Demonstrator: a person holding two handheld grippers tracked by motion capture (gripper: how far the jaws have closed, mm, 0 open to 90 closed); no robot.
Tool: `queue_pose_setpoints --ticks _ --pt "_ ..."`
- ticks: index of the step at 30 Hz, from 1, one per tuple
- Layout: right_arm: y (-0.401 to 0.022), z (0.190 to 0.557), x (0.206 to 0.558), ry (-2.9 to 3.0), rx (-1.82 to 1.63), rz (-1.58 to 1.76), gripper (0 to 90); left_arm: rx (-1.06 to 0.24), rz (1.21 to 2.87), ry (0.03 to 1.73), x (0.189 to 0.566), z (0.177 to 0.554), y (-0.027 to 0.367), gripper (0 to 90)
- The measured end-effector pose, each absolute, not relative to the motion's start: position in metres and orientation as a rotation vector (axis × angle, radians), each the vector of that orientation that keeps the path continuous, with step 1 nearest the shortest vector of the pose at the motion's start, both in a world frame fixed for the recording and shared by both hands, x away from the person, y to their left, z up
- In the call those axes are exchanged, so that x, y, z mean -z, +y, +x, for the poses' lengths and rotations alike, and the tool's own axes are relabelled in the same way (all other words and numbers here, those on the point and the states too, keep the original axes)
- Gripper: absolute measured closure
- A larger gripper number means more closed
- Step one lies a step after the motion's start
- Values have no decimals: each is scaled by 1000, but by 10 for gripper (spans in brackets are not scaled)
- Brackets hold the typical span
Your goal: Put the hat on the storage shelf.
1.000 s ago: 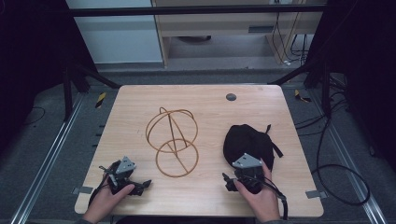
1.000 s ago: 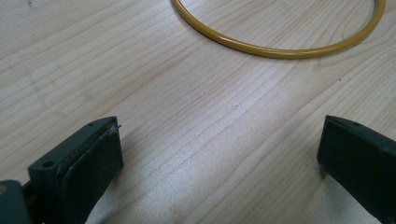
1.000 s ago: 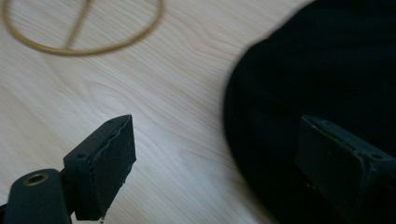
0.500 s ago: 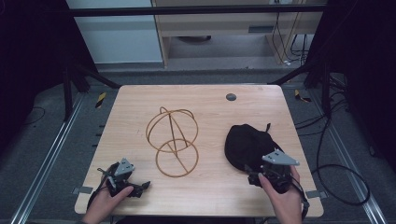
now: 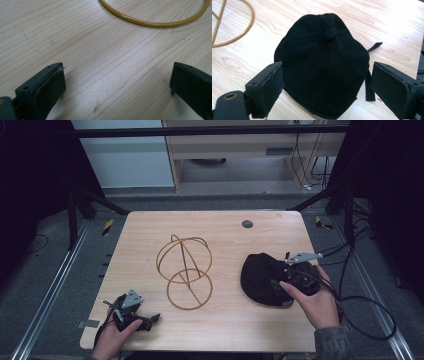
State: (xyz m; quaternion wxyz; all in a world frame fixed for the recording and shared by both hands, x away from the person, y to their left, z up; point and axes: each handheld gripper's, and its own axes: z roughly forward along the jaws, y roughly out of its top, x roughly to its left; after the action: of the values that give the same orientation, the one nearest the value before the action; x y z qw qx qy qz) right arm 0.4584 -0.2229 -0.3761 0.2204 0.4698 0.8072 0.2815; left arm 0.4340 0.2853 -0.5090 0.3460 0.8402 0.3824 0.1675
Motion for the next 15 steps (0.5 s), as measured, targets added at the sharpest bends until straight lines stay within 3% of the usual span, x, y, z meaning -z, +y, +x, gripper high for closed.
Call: queue_pose_setpoints --ticks 11,15 --pt "-220 489 352 2418 -696 1256 186 -435 2177 1000 509 439 286 0" --pt "-207 503 348 2481 -691 1246 165 -439 2179 1002 509 441 285 0"
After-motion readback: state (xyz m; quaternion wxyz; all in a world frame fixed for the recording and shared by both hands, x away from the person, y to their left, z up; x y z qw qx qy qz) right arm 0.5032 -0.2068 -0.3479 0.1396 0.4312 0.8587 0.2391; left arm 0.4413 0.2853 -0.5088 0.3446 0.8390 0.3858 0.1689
